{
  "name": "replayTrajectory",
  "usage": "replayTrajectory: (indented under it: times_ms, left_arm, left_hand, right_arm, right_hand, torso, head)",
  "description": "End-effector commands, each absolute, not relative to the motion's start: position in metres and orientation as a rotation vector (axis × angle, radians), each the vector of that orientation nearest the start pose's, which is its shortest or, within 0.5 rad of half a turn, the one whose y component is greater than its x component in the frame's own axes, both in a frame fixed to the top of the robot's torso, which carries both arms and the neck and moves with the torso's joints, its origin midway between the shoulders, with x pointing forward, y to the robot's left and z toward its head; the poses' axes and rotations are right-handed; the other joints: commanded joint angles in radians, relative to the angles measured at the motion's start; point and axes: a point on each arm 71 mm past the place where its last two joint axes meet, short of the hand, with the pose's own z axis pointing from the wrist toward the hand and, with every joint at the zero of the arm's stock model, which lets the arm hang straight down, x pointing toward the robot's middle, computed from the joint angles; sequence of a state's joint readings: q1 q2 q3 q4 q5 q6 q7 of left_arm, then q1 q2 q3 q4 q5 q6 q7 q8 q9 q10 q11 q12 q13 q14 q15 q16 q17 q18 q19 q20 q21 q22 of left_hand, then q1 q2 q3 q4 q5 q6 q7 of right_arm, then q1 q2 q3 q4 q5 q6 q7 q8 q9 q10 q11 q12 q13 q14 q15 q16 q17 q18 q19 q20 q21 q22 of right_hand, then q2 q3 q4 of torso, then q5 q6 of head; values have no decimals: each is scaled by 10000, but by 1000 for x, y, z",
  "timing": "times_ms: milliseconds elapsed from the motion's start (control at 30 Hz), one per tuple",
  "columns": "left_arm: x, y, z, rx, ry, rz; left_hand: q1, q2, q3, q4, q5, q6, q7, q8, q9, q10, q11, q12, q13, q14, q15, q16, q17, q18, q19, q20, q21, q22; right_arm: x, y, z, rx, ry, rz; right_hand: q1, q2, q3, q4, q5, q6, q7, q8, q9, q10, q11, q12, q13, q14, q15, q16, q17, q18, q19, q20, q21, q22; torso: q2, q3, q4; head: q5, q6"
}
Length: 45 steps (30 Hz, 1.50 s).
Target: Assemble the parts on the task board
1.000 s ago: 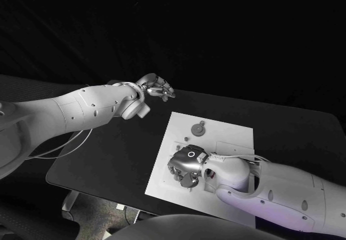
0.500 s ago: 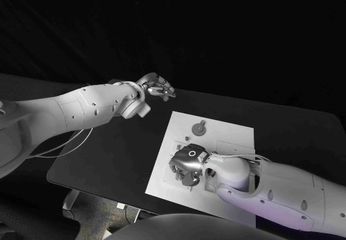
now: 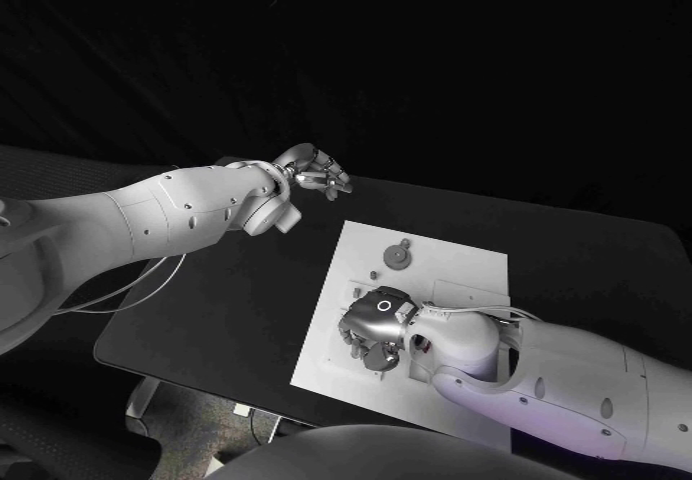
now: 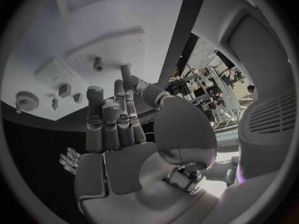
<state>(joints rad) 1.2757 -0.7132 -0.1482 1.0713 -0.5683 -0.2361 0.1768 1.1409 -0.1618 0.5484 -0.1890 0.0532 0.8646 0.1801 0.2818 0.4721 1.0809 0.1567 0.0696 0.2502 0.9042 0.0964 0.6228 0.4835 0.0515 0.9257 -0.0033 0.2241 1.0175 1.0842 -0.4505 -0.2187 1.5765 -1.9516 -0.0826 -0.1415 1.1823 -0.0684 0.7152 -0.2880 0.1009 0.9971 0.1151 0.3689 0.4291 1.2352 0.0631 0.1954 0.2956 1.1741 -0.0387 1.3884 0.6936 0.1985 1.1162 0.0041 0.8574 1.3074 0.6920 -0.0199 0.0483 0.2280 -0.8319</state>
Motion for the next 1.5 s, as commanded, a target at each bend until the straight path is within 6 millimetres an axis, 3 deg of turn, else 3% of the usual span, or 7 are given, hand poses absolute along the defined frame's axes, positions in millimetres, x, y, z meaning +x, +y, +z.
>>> replayTrajectory:
  times_ms: [33, 1500]
  left_arm:
    - [560, 276, -202, -6211, 16860, -9467]
    - [560, 277, -202, -6231, 16851, -9435]
  left_hand:
    - [47, 4, -34, 29, 21, -72, 6, 45, -10, -75, 16, 35, -12, 87, 6, -38, 12, 157, 27, 6, -38, 17]
    - [51, 8, -50, 26, 22, -86, 11, 43, -16, -86, 21, 33, -22, 91, 8, -81, 69, 157, 29, 8, -59, 26]
  right_arm:
    - [360, 5, -283, -10332, 17181, 7730]
    - [357, 3, -287, -10314, 17399, 7785]
  right_hand:
    - [5, 66, 49, -5, 34, 116, 56, 61, 94, 70, 2, 45, 12, 23, -71, -49, 15, 633, 26, -61, 69, 168]
    - [6, 72, 55, -9, 34, 126, 53, 52, 100, 81, 0, 32, 18, 19, -74, -53, 23, 633, 22, -66, 71, 169]
  torso:
    - [3, -4, -2]
    - [-1, -9, 0]
  head:
    - [-2, -9]
    - [53, -124]
